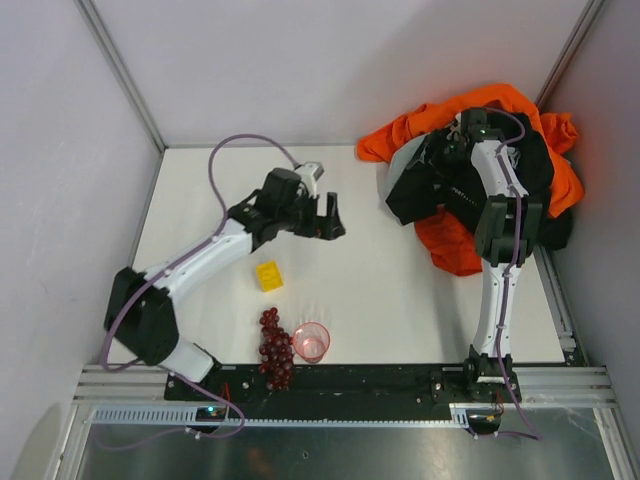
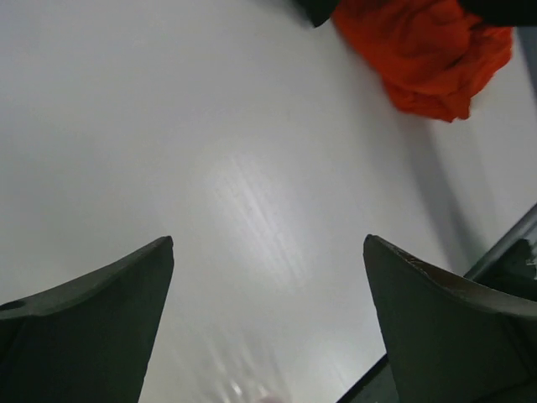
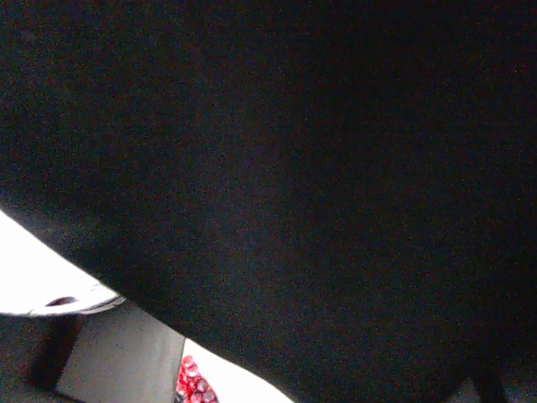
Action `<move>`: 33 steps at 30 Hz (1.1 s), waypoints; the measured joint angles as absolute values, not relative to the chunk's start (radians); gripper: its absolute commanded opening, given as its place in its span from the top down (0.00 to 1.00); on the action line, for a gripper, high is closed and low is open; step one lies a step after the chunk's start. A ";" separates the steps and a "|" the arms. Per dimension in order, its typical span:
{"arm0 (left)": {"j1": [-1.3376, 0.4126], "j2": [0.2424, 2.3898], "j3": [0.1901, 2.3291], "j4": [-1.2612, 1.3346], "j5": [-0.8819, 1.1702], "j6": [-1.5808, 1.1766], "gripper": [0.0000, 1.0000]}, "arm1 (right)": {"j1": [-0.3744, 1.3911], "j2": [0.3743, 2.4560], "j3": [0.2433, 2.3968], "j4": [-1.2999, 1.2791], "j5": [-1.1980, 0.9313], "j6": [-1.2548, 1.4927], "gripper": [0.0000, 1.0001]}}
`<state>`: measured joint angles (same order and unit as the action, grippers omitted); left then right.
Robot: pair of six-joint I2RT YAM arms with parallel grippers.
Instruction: Pick out a specific cloth from the pile
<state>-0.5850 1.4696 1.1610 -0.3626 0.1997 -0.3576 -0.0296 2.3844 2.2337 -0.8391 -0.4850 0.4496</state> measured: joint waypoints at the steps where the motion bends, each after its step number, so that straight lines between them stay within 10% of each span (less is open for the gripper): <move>1: -0.596 1.506 1.200 -0.353 0.213 -0.379 0.00 | -0.036 2.384 2.226 -0.832 -0.498 0.450 0.25; 19: -0.738 1.880 1.423 -0.297 0.413 -0.720 0.01 | -0.081 2.264 1.993 -0.752 -0.580 0.410 0.01; 33: -0.782 1.941 1.442 -0.227 0.445 -0.870 0.00 | -0.155 1.693 1.546 -0.803 -0.513 0.405 0.01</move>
<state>-0.7818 1.9408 1.4418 -0.2268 0.4450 -0.8703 -0.1551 1.6932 1.5463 -0.8028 -0.5125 0.4053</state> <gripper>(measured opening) 0.996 0.991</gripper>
